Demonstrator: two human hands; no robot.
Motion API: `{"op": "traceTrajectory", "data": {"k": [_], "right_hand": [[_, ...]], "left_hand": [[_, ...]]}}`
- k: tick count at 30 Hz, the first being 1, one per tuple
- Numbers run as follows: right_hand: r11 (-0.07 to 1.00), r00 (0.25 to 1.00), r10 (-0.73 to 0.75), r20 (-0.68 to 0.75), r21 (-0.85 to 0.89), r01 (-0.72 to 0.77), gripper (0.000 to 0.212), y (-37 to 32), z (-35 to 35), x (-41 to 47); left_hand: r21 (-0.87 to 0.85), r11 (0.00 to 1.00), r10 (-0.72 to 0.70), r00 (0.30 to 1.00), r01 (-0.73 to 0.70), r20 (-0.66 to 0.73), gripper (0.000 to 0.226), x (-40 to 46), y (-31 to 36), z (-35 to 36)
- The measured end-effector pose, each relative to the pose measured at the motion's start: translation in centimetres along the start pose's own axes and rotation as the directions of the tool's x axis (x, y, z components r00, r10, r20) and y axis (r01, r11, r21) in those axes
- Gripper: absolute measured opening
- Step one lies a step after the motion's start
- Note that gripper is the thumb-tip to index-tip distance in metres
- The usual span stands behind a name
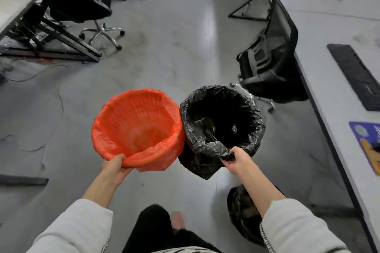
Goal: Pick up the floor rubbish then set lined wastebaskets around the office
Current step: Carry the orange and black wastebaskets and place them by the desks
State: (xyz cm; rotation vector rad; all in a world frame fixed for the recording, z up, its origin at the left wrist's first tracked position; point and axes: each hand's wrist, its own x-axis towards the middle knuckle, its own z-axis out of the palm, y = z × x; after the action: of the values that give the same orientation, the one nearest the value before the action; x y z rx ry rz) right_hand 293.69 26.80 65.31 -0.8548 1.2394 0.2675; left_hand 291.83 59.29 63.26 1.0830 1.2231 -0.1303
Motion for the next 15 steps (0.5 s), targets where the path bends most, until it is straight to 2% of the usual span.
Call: {"op": "traceTrajectory", "data": {"k": [3,7,9,11,15], "right_hand": [[0.999,1.000,-0.016,0.013,-0.030,0.016,0.008,-5.3,6.8,2.5],[0.998,0.998,-0.039,0.043,-0.045,0.041,0.020,-13.9,17.5,8.6],[0.998,0.999,-0.040,0.026,-0.040,0.041,0.010,-18.0,22.2,11.0],[0.999,0.999,-0.024,0.030,-0.029,0.024,0.011,-22.6,27.3,13.9],[0.999,1.000,-0.017,0.013,0.027,0.017,0.011,-30.8,35.6,17.7]], "left_hand": [[-0.004,1.000,0.004,1.000,-0.004,-0.005,0.049,3.2,5.3,5.6],[-0.023,0.999,-0.033,0.998,0.035,0.048,0.026,11.0,14.0,15.8],[-0.016,0.999,-0.038,0.998,0.039,0.059,0.033,13.5,18.2,20.6],[0.006,0.998,-0.058,0.996,0.058,0.073,0.046,16.6,23.1,26.4],[0.038,0.998,-0.045,0.997,0.043,0.056,0.046,21.0,31.2,36.3]]}}
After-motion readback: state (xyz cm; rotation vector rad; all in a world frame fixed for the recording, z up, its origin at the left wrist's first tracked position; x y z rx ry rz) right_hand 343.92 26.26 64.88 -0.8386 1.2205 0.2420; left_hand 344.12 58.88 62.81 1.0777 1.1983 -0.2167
